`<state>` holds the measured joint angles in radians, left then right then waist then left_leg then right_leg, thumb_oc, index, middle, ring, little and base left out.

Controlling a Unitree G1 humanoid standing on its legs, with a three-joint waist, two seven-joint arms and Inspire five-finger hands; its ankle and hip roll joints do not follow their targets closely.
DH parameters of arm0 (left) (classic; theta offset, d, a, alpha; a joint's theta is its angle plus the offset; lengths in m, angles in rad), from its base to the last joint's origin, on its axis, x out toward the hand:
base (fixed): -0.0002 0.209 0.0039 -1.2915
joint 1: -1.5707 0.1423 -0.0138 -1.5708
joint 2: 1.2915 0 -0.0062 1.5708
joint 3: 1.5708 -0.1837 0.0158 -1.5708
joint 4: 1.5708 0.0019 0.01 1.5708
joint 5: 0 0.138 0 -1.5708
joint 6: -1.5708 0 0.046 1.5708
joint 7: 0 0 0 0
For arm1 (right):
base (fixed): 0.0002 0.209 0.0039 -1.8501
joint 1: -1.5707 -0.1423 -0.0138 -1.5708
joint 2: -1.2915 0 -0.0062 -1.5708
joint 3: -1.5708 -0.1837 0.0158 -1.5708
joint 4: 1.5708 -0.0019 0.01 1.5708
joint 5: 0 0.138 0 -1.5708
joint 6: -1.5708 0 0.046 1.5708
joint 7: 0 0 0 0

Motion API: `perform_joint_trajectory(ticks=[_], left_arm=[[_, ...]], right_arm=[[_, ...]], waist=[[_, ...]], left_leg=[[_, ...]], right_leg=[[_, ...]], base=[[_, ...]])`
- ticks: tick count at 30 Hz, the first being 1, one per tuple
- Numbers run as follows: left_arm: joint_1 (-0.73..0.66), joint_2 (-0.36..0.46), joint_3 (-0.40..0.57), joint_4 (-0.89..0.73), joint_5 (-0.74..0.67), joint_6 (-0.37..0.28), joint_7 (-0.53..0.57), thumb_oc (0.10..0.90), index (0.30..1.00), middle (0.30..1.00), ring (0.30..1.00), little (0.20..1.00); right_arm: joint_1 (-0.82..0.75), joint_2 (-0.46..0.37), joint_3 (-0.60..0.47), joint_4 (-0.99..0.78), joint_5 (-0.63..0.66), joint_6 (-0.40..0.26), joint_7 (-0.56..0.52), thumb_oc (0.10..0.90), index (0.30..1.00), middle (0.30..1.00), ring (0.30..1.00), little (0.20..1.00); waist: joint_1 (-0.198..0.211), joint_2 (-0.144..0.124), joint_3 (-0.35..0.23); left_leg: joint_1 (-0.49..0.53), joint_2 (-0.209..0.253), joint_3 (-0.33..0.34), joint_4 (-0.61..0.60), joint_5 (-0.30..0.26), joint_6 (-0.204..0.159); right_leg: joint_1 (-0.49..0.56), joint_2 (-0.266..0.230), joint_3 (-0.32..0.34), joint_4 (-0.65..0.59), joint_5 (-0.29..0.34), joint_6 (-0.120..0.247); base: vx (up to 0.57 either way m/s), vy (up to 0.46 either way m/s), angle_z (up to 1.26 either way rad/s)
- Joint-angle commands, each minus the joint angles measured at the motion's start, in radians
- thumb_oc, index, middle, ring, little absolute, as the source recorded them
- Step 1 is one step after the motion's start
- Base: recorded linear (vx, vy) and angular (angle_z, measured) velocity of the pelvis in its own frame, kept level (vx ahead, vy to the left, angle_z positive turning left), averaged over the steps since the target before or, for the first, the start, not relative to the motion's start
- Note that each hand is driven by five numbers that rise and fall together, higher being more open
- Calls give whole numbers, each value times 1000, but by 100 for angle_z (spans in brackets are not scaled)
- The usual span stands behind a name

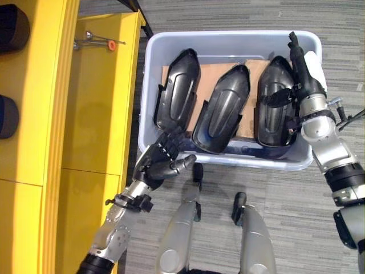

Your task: Move parts from the plastic box to the shelf.

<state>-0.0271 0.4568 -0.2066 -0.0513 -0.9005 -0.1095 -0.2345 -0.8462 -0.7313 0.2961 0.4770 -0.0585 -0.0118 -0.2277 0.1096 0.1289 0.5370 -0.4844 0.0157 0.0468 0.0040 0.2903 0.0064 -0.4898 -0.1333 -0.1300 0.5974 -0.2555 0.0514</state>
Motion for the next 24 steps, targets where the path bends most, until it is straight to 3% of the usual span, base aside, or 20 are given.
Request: perform_joint_trajectory(ticks=[1, 8, 9, 15, 22, 24], left_arm=[[-41, -9, -17, -136, -59, -78, -72, 900, 1000, 1000, 1000, 1000], [-16, -15, 8, -158, -57, -68, -74, 900, 1000, 1000, 1000, 1000], [-6, -24, 21, -160, -57, -70, -79, 900, 1000, 1000, 1000, 1000], [-19, -28, 37, -150, -46, -70, -68, 900, 1000, 1000, 1000, 1000], [-46, -29, 38, -133, -27, -76, -55, 900, 1000, 1000, 1000, 1000], [-51, -29, 40, -127, -36, -84, -46, 900, 1000, 1000, 1000, 1000]], right_arm=[[-81, -48, -62, -197, -78, -114, -57, 900, 1000, 1000, 1000, 1000], [44, -15, -89, -431, -139, -88, 20, 900, 1000, 1000, 1000, 1000], [140, 4, -96, -500, -158, -76, 70, 900, 1000, 1000, 1000, 1000], [280, 3, -96, -538, -188, -81, 131, 900, 1000, 1000, 1000, 1000], [367, 6, -91, -527, -190, -84, 113, 900, 1000, 1000, 1000, 1000], [384, 18, -88, -515, -241, -94, 88, 900, 1000, 1000, 1000, 1000]], waist=[[-14, 27, -17], [-40, 7, -17], [-60, -6, -17], [-88, -30, -17], [-109, -43, -17], [-112, -44, -17]], left_leg=[[107, -49, 1, 74, -218, -5], [139, -44, 8, 60, -222, -6], [157, -38, 14, 50, -223, -5], [177, -23, 33, 30, -218, -4], [170, -15, 47, 5, -206, -4], [160, -15, 47, 10, -206, -5]], right_leg=[[68, 36, -13, -205, 135, -22], [95, 42, 6, -236, 148, -13], [110, 43, 17, -256, 159, -7], [126, 47, 33, -302, 190, 8], [114, 55, 44, -322, 206, 15], [105, 56, 44, -316, 203, 13]], base=[[0, 0, 0], [-2, 7, -2], [0, 0, 0], [-11, -7, -6], [-28, 2, -14], [0, 0, 0]])
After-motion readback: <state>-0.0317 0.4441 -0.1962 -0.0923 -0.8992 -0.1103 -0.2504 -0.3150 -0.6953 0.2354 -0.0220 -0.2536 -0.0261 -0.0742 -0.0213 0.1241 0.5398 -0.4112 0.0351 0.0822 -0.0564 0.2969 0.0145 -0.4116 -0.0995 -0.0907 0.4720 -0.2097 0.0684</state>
